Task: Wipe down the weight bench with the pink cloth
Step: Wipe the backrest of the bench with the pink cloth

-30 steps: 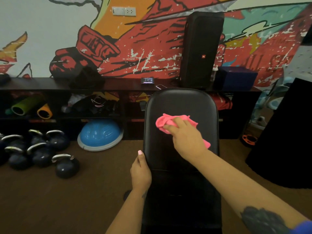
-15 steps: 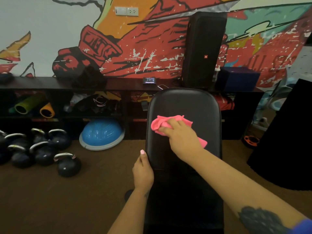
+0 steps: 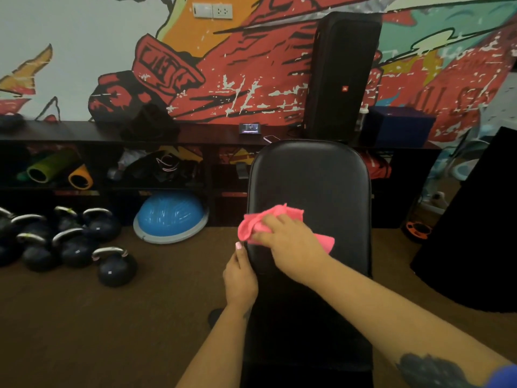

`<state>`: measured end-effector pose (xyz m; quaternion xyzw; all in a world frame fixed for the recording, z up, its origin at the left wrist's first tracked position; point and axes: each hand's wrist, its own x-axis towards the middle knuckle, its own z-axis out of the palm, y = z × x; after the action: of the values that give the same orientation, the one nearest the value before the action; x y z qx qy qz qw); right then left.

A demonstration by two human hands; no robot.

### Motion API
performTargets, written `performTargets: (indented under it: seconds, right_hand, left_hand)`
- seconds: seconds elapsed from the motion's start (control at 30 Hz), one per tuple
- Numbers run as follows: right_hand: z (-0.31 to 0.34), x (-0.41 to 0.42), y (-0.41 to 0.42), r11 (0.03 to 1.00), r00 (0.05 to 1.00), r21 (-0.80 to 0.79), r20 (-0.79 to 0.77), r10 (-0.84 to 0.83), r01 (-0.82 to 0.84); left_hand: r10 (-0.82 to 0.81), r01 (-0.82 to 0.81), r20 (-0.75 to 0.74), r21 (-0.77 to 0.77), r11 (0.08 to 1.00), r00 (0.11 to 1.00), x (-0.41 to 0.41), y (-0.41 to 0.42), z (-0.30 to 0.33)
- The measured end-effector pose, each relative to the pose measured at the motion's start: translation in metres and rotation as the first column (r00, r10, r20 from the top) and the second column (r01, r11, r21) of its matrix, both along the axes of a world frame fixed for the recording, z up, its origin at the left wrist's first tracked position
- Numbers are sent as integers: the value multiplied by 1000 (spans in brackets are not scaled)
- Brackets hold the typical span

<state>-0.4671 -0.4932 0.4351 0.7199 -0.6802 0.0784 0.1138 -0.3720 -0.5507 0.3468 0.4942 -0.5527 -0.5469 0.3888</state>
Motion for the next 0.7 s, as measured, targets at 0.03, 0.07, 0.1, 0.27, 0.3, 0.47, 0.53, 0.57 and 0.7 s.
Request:
performTargets:
  seconds: [0.03, 0.07, 0.1, 0.27, 0.3, 0.47, 0.53, 0.57, 0.7]
  right_hand:
    - [-3, 0, 7, 999, 999, 23, -12, 45, -44]
    - [-5, -3, 13, 998, 997, 20, -31, 67, -67]
    - [-7, -9, 17, 998, 997, -8, -44, 62, -63]
    - [-3, -21, 10, 987, 995, -124, 1, -103, 102]
    - [-4, -16, 7, 983, 994, -147, 7, -107, 107]
    - [-20, 6, 15, 1000, 999, -2, 31, 19, -19]
    - [-22, 1, 24, 998, 998, 13, -27, 62, -61]
    - [-21, -5, 26, 999, 998, -15, -47, 49, -50]
    - [-13, -16, 19, 989, 992, -87, 14, -122, 122]
  left_hand:
    - [8, -8, -7, 14, 1000, 1000, 0, 0, -1]
    - [18, -17, -20, 34, 999, 1000, 0, 0, -2]
    - [36, -34, -31, 58, 998, 999, 0, 0, -2]
    - [76, -73, -30, 96, 993, 997, -1, 0, 0]
    - [72, -69, -31, 89, 994, 997, -1, -1, -1]
    - [23, -18, -74, 70, 997, 997, 1, -5, -6]
    - [-46, 57, -119, 96, 994, 992, 4, -9, -10]
    - [-90, 105, -130, 110, 988, 987, 6, -11, -13]
    - [-172, 196, -141, 183, 963, 975, 15, -9, -23]
